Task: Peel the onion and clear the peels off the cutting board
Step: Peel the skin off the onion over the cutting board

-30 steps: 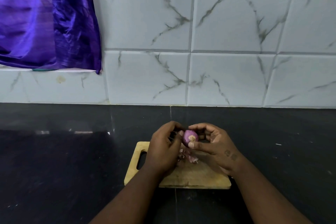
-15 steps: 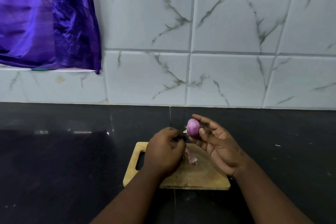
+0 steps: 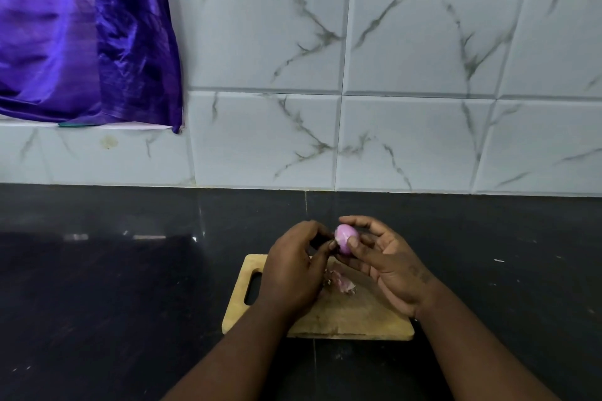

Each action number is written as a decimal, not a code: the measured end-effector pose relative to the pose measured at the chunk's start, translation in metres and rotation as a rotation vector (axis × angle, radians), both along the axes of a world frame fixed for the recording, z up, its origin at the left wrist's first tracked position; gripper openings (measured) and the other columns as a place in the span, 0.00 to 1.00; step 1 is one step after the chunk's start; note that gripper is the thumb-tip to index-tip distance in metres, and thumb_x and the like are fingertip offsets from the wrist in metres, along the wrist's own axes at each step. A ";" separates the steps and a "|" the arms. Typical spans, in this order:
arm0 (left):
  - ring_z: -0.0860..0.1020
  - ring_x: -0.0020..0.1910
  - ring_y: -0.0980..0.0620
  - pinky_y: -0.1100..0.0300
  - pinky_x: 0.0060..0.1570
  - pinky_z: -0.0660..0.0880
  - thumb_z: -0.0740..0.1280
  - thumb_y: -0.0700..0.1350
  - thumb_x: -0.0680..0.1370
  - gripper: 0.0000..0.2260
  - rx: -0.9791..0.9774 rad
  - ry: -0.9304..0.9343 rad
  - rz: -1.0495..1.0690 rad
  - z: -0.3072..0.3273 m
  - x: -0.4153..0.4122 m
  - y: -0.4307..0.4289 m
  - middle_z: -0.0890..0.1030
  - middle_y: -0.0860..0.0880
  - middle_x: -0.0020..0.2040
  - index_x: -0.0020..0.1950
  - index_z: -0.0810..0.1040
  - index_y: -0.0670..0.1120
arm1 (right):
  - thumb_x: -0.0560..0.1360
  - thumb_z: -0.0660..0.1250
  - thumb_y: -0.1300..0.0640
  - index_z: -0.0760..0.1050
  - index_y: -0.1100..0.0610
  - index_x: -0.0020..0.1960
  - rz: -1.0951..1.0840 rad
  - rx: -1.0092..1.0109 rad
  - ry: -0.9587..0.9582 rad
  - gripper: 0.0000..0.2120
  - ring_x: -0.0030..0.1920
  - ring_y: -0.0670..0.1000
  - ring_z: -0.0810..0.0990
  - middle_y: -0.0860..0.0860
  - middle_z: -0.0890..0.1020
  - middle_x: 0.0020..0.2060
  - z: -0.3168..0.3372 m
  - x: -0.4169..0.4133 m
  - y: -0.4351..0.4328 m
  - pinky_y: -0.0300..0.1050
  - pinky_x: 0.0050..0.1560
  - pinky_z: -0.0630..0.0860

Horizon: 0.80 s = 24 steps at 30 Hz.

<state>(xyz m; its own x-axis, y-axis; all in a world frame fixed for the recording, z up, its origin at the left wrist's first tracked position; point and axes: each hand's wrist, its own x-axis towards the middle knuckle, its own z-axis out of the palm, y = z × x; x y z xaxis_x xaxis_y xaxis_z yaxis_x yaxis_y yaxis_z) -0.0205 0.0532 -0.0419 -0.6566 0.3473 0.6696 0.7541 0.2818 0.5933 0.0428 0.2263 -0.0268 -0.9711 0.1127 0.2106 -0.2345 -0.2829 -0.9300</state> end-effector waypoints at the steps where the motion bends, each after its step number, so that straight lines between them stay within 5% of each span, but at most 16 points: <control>1: 0.79 0.47 0.58 0.49 0.45 0.80 0.70 0.45 0.81 0.03 -0.001 0.008 0.002 0.000 0.000 0.000 0.81 0.57 0.46 0.52 0.81 0.53 | 0.72 0.74 0.63 0.82 0.58 0.64 -0.008 0.014 -0.003 0.20 0.60 0.61 0.85 0.65 0.83 0.63 0.000 0.000 0.000 0.60 0.62 0.83; 5: 0.78 0.48 0.58 0.51 0.44 0.79 0.67 0.46 0.83 0.03 -0.013 0.001 -0.006 -0.001 0.000 0.000 0.80 0.57 0.47 0.51 0.79 0.54 | 0.73 0.75 0.59 0.82 0.56 0.63 -0.032 0.075 -0.002 0.19 0.59 0.61 0.85 0.64 0.84 0.61 0.000 0.001 0.000 0.63 0.64 0.81; 13: 0.76 0.42 0.51 0.42 0.43 0.78 0.66 0.42 0.82 0.06 0.090 -0.135 0.062 0.000 -0.005 0.001 0.77 0.52 0.42 0.47 0.75 0.51 | 0.79 0.65 0.53 0.77 0.60 0.67 0.005 -0.086 0.018 0.19 0.47 0.54 0.86 0.64 0.86 0.55 0.004 0.001 0.002 0.45 0.44 0.84; 15: 0.77 0.45 0.56 0.49 0.43 0.79 0.68 0.42 0.80 0.06 0.003 -0.112 0.047 0.000 -0.002 0.001 0.79 0.55 0.46 0.50 0.76 0.54 | 0.77 0.67 0.53 0.78 0.59 0.65 -0.031 -0.084 0.019 0.18 0.46 0.53 0.86 0.63 0.87 0.53 0.005 0.002 0.004 0.45 0.43 0.84; 18: 0.77 0.51 0.61 0.58 0.46 0.79 0.69 0.40 0.78 0.12 -0.063 -0.069 0.026 -0.001 0.001 0.001 0.79 0.60 0.51 0.56 0.77 0.57 | 0.73 0.74 0.58 0.80 0.58 0.62 -0.127 0.095 0.007 0.18 0.46 0.52 0.87 0.58 0.87 0.52 0.001 0.001 0.002 0.46 0.42 0.85; 24: 0.78 0.45 0.59 0.50 0.44 0.80 0.70 0.48 0.80 0.01 0.016 -0.028 0.052 -0.001 -0.004 0.000 0.79 0.57 0.46 0.48 0.81 0.53 | 0.66 0.83 0.65 0.83 0.55 0.61 -0.306 0.471 0.079 0.25 0.55 0.51 0.87 0.53 0.88 0.54 -0.005 -0.003 0.005 0.42 0.53 0.85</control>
